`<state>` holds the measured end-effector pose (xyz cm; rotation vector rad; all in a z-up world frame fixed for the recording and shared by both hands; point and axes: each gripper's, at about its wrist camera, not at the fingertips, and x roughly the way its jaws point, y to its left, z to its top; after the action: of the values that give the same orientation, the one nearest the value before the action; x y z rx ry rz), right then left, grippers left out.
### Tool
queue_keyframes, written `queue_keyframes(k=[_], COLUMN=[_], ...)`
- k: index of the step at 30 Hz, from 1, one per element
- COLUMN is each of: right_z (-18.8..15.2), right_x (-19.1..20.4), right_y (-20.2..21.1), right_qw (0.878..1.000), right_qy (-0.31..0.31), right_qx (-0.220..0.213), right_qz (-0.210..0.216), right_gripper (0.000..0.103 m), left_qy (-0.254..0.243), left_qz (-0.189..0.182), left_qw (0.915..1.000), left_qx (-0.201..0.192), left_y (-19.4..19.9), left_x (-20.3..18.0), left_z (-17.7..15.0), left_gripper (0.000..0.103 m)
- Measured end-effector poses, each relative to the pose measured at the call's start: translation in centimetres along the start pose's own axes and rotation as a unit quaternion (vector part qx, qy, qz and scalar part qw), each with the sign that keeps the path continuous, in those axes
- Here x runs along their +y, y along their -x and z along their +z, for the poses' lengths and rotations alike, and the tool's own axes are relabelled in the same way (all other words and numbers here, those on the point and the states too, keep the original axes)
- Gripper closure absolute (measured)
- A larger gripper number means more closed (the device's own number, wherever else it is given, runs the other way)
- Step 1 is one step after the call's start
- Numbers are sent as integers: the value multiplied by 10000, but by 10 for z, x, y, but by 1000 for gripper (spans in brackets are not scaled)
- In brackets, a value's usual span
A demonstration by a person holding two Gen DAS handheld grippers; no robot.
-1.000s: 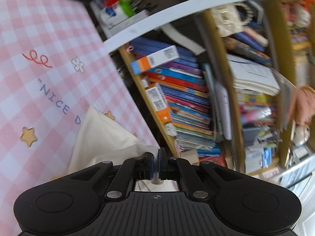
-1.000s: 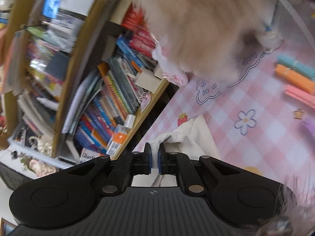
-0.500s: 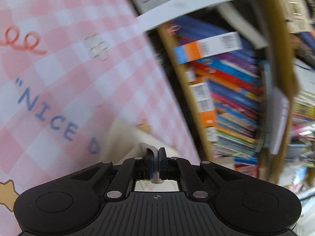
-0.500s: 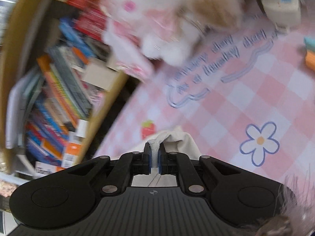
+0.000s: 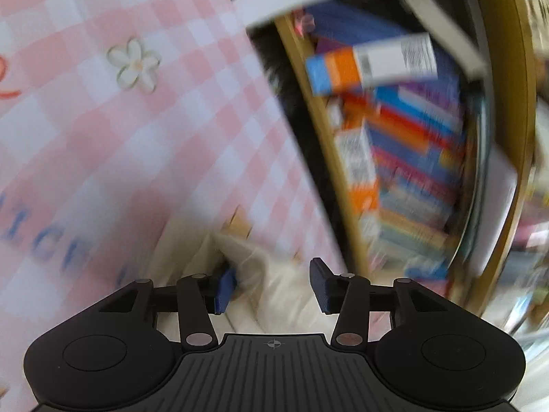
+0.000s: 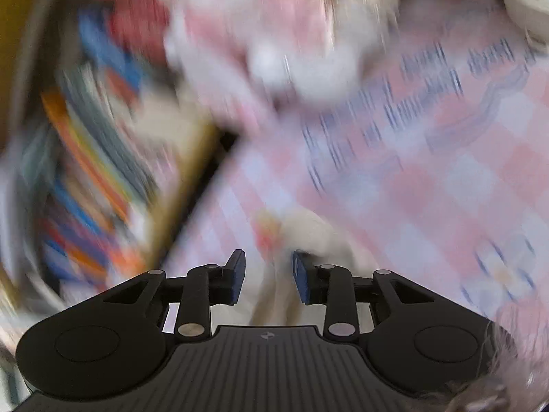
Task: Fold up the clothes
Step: 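Open both grippers to release the hem onto the shirt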
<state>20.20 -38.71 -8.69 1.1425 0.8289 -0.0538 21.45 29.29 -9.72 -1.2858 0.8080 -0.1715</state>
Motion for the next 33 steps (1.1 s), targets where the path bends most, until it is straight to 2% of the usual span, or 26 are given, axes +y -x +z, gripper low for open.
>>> queue_keyframes(k=[3, 4, 6, 7, 8, 9, 10, 12, 15, 16, 17, 18, 20, 21, 22, 23, 24, 26, 27, 28, 29, 31, 33], right_z=[14, 14, 1, -13, -27, -45, -66, -107, -168, -183, -196, -203, -205, -203, -191, -179, -159, -124, -115, -106, -98, -93, -85], right_x=[-2, 5, 28, 40, 52, 61, 68, 78, 87, 85, 87, 88, 92, 95, 102, 110, 118, 124, 123, 121, 120, 109, 88], right_y=[9, 12, 16, 16, 17, 15, 13, 7, -3, -3, -8, -14, -29, -37, -46, -55, -62, -58, -48, -37, -26, -5, 9], right_qw=[9929, 9947, 9931, 9827, 9649, 9408, 9146, 8552, 7781, 7614, 7496, 7463, 7541, 7592, 7786, 7970, 8290, 8822, 8910, 8992, 9069, 8918, 8738], right_qy=[-601, -362, 905, 1709, 2501, 3268, 3929, 5066, 6146, 6339, 6463, 6489, 6398, 6342, 6122, 5891, 5424, 4488, 4336, 4182, 4026, 4328, 4576], right_qx=[-888, -908, -740, -601, -457, -274, -76, 359, 972, 1060, 1109, 1131, 1093, 1041, 815, 587, 227, -314, -417, -519, -621, -662, -608], right_qz=[509, 333, -118, -388, -655, -858, -953, -1035, -857, -850, -899, -960, -1008, -1031, -1112, -1192, -1345, -1386, -1283, -1179, -1075, -1141, -1529], right_gripper=[73, 73, 69, 67, 64, 64, 64, 64, 64, 64, 65, 66, 66, 66, 66, 66, 67, 66, 66, 66, 65, 64, 64], left_qy=[691, 495, -136, -697, -1323, -1933, -2519, -3422, -4306, -4399, -4442, -4410, -4305, -4235, -4109, -3924, -3718, -3283, -3057, -2970, -3030, -3366, -3642], left_qz=[-207, -117, 148, 330, 523, 628, 653, 625, 625, 602, 573, 547, 497, 474, 435, 489, 569, 639, 667, 651, 593, 477, 452], left_qw=[9929, 9939, 9960, 9949, 9890, 9791, 9647, 9293, 8726, 8629, 8564, 8564, 8602, 8663, 8778, 8941, 9099, 9357, 9462, 9506, 9497, 9388, 9269], left_qx=[-946, -976, -870, -657, -396, -45, 401, 1240, 2220, 2412, 2570, 2628, 2689, 2606, 2423, 2103, 1748, 1126, 819, 619, 518, 561, 790], left_y=[16, 21, 29, 29, 27, 22, 14, -6, -38, -48, -59, -72, -99, -110, -120, -125, -130, -118, -111, -99, -85, -58, -37], left_x=[7, 1, -13, -26, -39, -51, -62, -78, -89, -90, -90, -92, -97, -100, -105, -109, -113, -113, -113, -112, -110, -106, -97], left_z=[10, 10, 8, 1, -8, -21, -38, -77, -140, -155, -168, -173, -180, -178, -172, -161, -150, -125, -113, -105, -100, -104, -120], left_gripper=[51, 51, 51, 51, 51, 51, 51, 51, 52, 54, 54, 54, 56, 56, 57, 57, 57, 55, 55, 55, 55, 54, 54])
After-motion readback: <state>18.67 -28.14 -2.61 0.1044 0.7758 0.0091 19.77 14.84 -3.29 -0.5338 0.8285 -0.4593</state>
